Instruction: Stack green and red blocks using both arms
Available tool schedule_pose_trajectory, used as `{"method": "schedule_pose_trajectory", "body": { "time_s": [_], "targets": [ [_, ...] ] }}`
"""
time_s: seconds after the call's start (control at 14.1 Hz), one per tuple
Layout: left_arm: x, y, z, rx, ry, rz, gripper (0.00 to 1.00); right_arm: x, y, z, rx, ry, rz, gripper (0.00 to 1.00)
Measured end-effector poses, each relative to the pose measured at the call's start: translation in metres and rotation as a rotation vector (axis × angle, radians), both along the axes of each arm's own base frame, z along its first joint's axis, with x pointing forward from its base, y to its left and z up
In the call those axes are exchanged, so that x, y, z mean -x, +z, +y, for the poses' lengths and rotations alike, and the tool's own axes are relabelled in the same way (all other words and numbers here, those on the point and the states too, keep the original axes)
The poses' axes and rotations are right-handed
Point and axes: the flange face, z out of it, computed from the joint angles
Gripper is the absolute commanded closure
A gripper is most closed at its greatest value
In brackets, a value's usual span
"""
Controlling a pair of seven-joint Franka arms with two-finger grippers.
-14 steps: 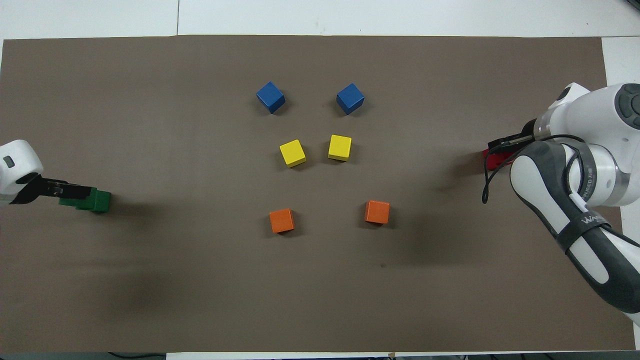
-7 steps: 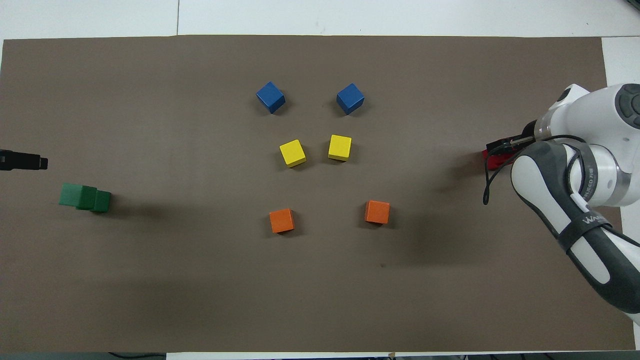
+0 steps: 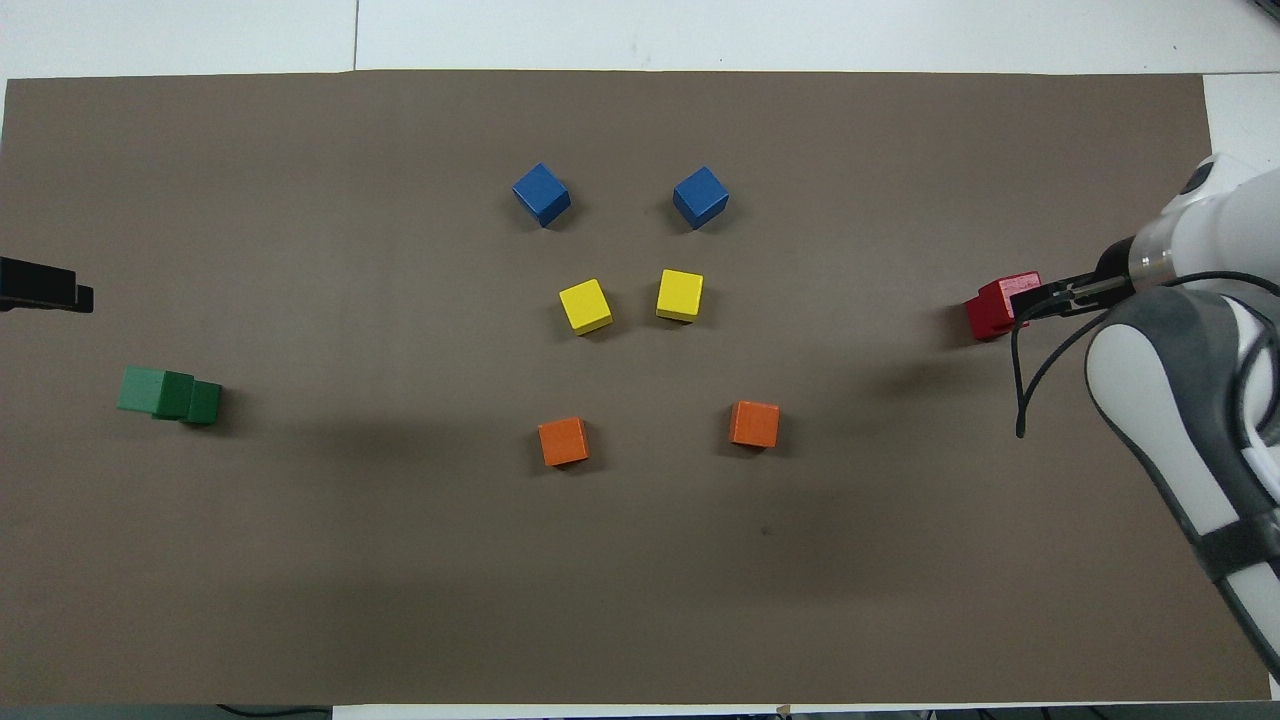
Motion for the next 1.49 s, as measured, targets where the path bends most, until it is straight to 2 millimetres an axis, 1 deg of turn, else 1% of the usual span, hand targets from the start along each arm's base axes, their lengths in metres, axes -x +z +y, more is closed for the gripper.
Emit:
{"method": "schedule_pose_trajectory", "body": {
  "time_s": [0.14,0.21,0.43,0.57,0.64,0.78,1.0,1.21,1.35,1.49],
  "targets": [
    [0.004,0.002,-0.001,0.004,-0.002,0.036,0.00,0.018,0.034,0.004,0.003,0.003,0.015,0.00],
    [0.007,0.002,-0.001,0.006,-0.003,0.053,0.00,0.027,0.046,0.007,0.004,0.007,0.028,0.00],
    [0.016,0.008,-0.002,0.008,-0.005,0.087,0.00,0.053,0.070,0.015,-0.008,0.005,0.090,0.00],
    [0.024,0.016,-0.003,0.007,-0.006,0.097,0.00,0.064,0.087,0.021,-0.010,0.000,0.099,0.00],
    [0.027,0.018,-0.004,0.006,-0.007,0.098,0.00,0.067,0.093,0.022,-0.009,-0.001,0.100,0.00],
    [0.029,0.020,-0.005,0.002,-0.010,0.101,0.00,0.065,0.102,0.023,-0.009,-0.002,0.091,0.00],
    [0.029,0.020,-0.007,-0.007,-0.015,0.110,0.00,0.048,0.106,0.022,-0.013,-0.003,0.099,0.00],
    [0.030,0.018,-0.017,-0.010,-0.004,0.125,0.00,0.032,0.100,0.020,-0.016,-0.010,0.113,0.00],
    [0.030,0.017,-0.022,-0.011,0.021,0.131,0.00,0.029,0.098,0.020,-0.017,-0.019,0.123,0.00],
    [0.030,0.017,-0.024,-0.011,0.031,0.132,0.00,0.029,0.098,0.020,-0.017,-0.024,0.126,0.00]
  ]
}}
